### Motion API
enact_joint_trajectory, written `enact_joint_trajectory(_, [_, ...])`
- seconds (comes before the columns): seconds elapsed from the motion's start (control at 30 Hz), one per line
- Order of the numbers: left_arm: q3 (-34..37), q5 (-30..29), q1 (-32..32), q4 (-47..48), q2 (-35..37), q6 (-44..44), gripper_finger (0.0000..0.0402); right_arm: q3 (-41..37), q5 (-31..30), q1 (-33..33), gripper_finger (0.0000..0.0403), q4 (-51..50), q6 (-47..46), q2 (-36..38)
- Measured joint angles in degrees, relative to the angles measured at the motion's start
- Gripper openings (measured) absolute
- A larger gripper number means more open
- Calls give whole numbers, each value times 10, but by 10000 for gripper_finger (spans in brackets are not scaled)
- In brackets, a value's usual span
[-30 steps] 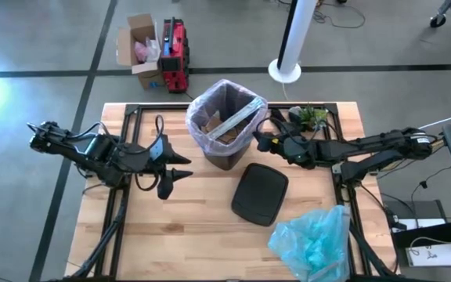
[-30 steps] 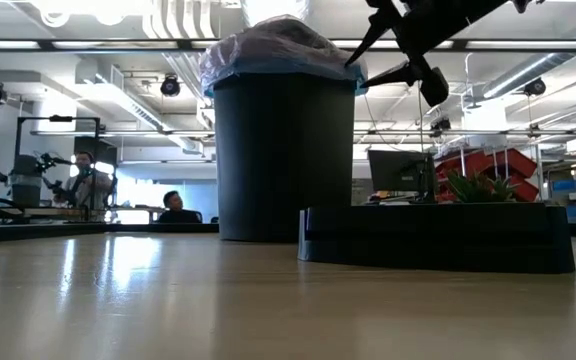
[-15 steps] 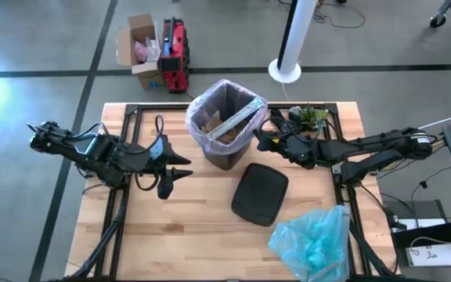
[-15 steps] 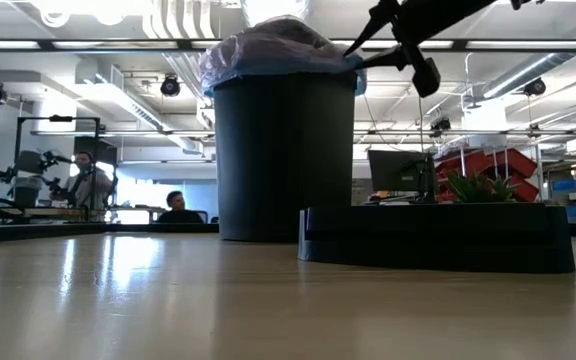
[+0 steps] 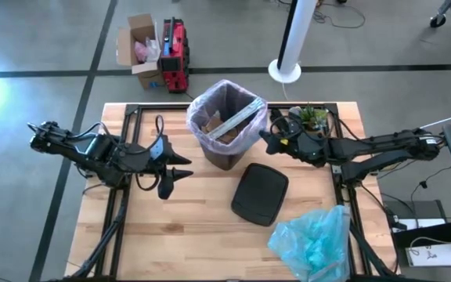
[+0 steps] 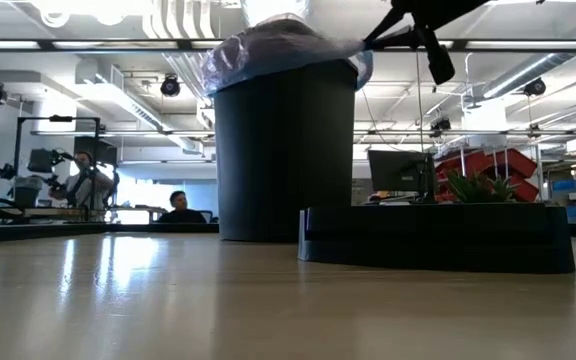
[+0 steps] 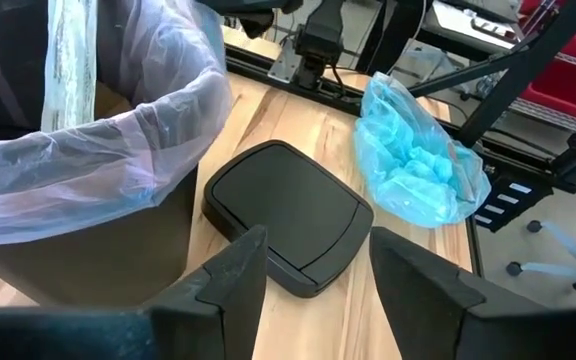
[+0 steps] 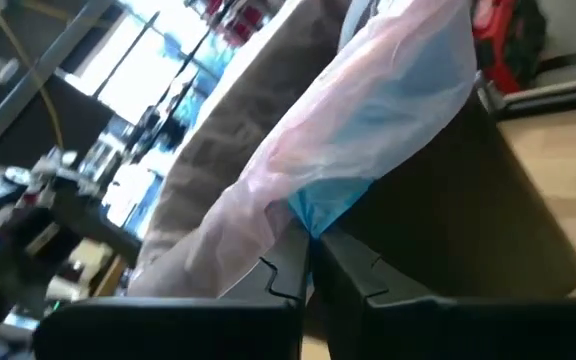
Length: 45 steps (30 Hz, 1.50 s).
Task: Place trash/remove bag and relplace
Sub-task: Remove the pink trash bag from the black trash bin
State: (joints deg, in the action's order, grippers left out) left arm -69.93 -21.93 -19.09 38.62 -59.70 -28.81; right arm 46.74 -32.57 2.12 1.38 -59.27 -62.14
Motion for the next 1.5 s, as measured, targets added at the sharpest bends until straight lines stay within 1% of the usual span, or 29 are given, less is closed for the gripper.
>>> enact_joint_trajectory(0.17, [0, -4, 0, 0, 0, 6, 170, 0, 36, 8, 2, 25, 21, 2])
enact_joint_trajectory(0.23, [0, -13, 0, 0, 0, 6, 171, 0, 60, 10, 2, 54, 38, 2])
enact_joint_trajectory(0.33, [0, -16, 0, 0, 0, 6, 170, 7, 90, 10, 2, 65, 59, 2])
enact_joint_trajectory(0.47, [0, -16, 0, 0, 0, 6, 164, 22, 90, 10, 3, 66, 71, 3])
enact_joint_trajectory(0.63, [0, -16, 0, 0, -1, -1, 155, 49, 70, 6, 2, 62, 77, 3])
enact_joint_trajectory(0.87, [0, -17, 0, 0, -1, -2, 148, 114, 70, 6, 2, 56, 149, -1])
enact_joint_trajectory(1.07, [0, -31, 0, -13, -1, -2, 154, 188, 66, -6, 2, -13, 178, -26])
enact_joint_trajectory(1.23, [0, -31, 0, -42, -1, 2, 163, 249, 73, -17, 2, -38, 204, -77])
enact_joint_trajectory(1.37, [0, -31, 0, -43, 0, 3, 169, 305, 75, -27, 2, -116, 210, -110])
enact_joint_trajectory(1.43, [0, -31, 0, -43, 2, 4, 171, 331, 63, -29, 2, -145, 226, -128])
enact_joint_trajectory(1.5, [0, -30, 0, -44, 6, 4, 171, 358, 41, -30, 2, -147, 255, -144])
